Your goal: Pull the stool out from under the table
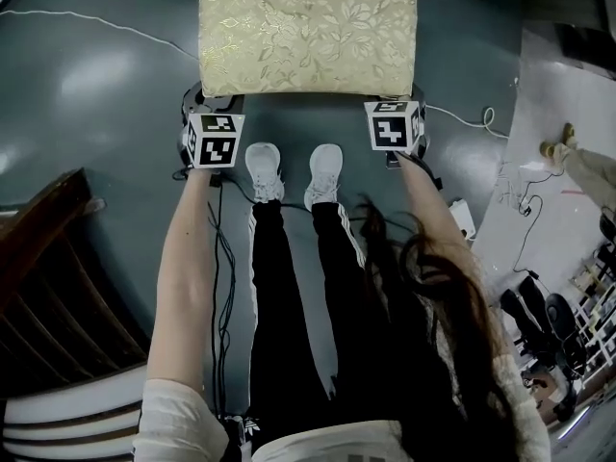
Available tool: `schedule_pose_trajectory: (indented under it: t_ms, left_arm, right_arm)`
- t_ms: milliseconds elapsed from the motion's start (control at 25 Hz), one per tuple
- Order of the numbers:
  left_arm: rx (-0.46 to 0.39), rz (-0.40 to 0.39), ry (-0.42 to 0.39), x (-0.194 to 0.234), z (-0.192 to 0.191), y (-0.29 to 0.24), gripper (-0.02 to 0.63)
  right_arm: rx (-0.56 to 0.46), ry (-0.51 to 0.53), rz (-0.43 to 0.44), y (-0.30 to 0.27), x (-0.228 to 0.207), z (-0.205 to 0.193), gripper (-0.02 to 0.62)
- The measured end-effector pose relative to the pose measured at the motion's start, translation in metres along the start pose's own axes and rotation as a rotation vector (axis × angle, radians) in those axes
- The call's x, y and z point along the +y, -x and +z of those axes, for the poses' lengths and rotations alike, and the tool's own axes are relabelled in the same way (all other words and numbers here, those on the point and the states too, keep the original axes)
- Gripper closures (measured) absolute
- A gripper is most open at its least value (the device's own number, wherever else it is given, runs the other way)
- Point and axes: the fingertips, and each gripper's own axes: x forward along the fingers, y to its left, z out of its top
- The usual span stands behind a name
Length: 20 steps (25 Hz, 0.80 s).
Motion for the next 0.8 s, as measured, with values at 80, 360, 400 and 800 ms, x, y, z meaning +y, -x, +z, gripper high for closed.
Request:
schedule_pose_trajectory:
  t_ms: [80,360,400,800]
  left_arm:
    - [0.024,0.004,0.003,0.000,-0.001,-0.001,0.336]
    - [0.041,0.027,0.036,0.005,0.008,0.029,0.333]
    - [0.045,0.034,0.057,0.006,0.007,0.036,0.333]
    - [0.089,0.060,0.138,0.008,0.044,0.149,0.333]
  right_arm:
    - [0.002,-0.023,0.008,0.002,0.002,0.000,0.322]
    - [-0.002,-0.063,0.029,0.035,0.000,0.008,0.304]
    - [-0.002,-0.064,0.029,0.043,-0.001,0.009,0.304]
    - [0.012,-0.177,0.027,0.173,-0.022,0.039,0.304]
